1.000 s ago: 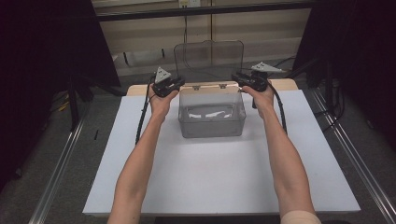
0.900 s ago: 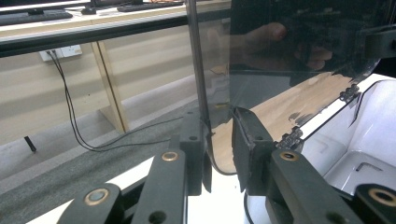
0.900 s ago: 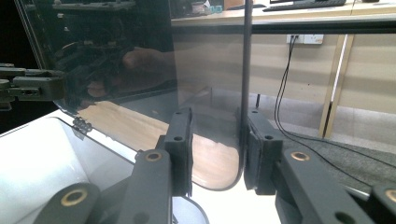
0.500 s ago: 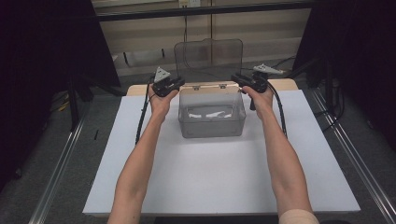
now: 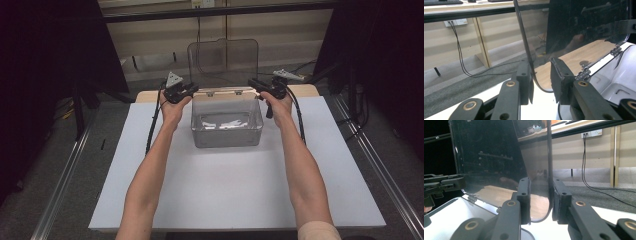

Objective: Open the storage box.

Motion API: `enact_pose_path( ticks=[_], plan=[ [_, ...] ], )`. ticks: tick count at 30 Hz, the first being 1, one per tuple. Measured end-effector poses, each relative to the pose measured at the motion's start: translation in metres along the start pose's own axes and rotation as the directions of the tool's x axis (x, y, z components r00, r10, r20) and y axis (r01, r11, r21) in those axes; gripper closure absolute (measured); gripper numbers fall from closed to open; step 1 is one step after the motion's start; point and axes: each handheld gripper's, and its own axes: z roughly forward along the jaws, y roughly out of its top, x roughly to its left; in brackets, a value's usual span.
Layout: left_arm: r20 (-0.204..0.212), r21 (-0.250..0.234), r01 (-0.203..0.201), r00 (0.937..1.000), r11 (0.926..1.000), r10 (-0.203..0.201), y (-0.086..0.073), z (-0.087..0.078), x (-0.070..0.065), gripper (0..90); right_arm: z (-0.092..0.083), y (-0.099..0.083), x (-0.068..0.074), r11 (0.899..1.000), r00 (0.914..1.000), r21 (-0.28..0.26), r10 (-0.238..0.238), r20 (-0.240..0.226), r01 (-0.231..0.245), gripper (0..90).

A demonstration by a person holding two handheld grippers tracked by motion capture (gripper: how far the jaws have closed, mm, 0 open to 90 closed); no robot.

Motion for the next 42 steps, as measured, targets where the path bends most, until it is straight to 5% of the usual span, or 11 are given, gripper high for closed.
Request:
enact_pose_path(
  ticks=[15, 42],
  plan=[
    [0.009, 0.022, 0.000, 1.0000, 0.9998, 0.000, -0.0008, 0.0030, -0.0008, 63.6, 0.0025, -0.0036, -0.0005, 0.999, 0.9986, 0.017, -0.052, 0.010, 0.052, 67.7],
    [0.025, 0.036, 0.067, 0.9974, 0.9971, -0.068, -0.0040, 0.0058, 0.0005, 58.2, 0.0042, -0.0069, -0.0025, 0.998, 0.9992, 0.044, -0.040, 0.009, 0.039, 63.1]
  ],
)
